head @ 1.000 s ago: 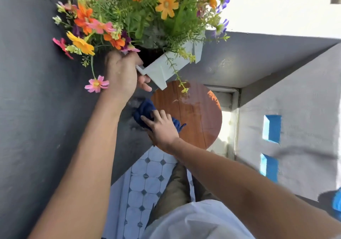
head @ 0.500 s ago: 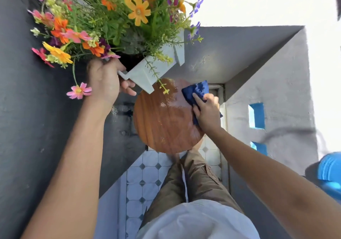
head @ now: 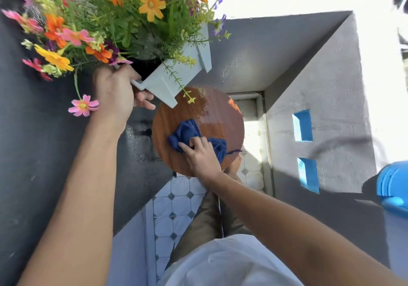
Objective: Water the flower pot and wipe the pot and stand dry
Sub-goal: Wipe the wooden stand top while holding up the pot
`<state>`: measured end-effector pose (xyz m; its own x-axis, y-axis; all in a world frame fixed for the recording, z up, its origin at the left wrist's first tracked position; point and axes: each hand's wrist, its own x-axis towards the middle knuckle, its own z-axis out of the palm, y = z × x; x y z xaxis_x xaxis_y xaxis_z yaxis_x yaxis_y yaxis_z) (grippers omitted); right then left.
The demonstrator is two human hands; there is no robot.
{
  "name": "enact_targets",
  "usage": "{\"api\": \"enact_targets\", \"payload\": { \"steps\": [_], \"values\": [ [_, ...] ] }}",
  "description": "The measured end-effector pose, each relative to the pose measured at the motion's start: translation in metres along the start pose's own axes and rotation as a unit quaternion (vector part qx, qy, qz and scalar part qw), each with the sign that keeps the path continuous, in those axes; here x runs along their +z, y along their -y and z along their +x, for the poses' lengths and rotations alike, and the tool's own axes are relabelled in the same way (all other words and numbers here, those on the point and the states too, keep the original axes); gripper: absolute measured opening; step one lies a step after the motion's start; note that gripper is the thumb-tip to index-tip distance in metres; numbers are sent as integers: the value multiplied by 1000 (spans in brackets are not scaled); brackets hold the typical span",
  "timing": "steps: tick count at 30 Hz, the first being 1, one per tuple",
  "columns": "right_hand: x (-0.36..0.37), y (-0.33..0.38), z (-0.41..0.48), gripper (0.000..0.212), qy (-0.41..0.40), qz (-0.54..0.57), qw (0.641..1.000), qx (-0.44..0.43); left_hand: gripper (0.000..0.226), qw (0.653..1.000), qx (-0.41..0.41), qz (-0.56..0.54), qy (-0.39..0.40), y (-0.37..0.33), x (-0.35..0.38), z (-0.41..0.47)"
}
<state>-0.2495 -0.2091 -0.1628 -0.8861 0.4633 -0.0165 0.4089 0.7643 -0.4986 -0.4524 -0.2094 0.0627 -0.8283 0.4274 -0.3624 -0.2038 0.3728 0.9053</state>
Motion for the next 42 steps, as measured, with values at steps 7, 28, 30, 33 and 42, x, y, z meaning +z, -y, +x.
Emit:
{"api": "enact_targets", "payload": {
  "steps": [7, 28, 30, 33, 42],
  "values": [
    [-9, -31, -61, 41, 53, 7, 991, -124, 23, 1000, 0, -5, 3, 1, 0, -2],
    [-52, -72, -30, 30, 47, -6, 999, -21, 24, 1000, -1, -11, -2, 0, -3, 11],
    [-60, -89, -16, 29, 51, -26, 995, -81, 19, 1000, 1, -13, -7, 2, -4, 15],
    [-73, -117, 25, 35, 11, -72, 994, -77, 21, 1000, 2, -14, -10, 4, -6, 20],
    [-37, -62, 104, 36, -69, -43, 992, 95, 19, 1000, 3, -11, -21, 2, -5, 27]
  ]
}}
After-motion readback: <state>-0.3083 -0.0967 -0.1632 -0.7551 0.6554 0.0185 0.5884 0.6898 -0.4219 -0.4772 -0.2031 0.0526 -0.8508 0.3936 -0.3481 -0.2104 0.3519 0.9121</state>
